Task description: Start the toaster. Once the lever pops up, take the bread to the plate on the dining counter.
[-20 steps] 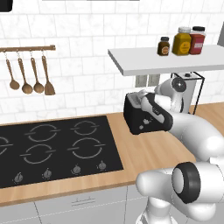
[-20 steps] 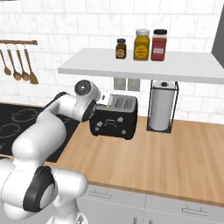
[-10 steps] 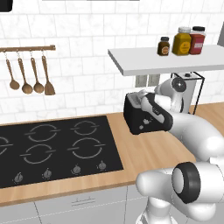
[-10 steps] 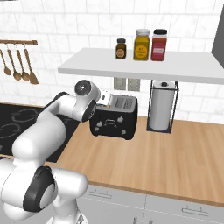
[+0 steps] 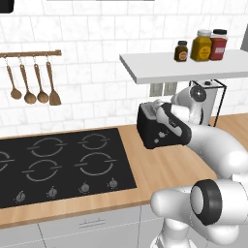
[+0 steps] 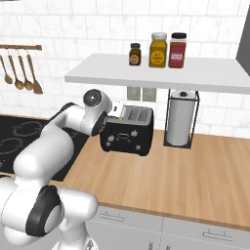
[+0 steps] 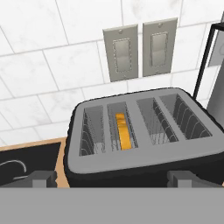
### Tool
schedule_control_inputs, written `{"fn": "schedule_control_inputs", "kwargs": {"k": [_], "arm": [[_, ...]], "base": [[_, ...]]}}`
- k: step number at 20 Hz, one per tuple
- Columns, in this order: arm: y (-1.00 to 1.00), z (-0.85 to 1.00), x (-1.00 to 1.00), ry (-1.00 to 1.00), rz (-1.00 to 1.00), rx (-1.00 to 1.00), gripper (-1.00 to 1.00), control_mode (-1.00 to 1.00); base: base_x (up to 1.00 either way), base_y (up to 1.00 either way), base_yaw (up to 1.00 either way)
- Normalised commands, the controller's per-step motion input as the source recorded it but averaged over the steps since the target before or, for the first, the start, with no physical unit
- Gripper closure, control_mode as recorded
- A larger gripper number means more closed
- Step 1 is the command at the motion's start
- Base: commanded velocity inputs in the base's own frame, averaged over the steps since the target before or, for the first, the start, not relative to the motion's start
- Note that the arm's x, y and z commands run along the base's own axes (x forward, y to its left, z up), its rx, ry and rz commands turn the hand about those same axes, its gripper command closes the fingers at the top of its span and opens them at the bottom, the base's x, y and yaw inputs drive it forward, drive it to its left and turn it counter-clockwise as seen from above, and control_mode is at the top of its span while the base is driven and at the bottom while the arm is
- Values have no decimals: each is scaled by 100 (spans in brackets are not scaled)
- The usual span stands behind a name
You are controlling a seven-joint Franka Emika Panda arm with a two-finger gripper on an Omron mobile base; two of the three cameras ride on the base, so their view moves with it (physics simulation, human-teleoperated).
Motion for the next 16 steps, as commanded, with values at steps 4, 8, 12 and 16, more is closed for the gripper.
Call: {"fn": "schedule_control_inputs", "kwargs": {"k": [4,8,12,16], "arm": [[0,0,0,0,0,0,-100,-100],[0,0,0,0,0,0,-100,-100],[0,0,0,0,0,0,-100,-100],[0,0,0,0,0,0,-100,-100]], "base": [[0,0,0],[0,0,0],[0,0,0],[0,0,0]]}}
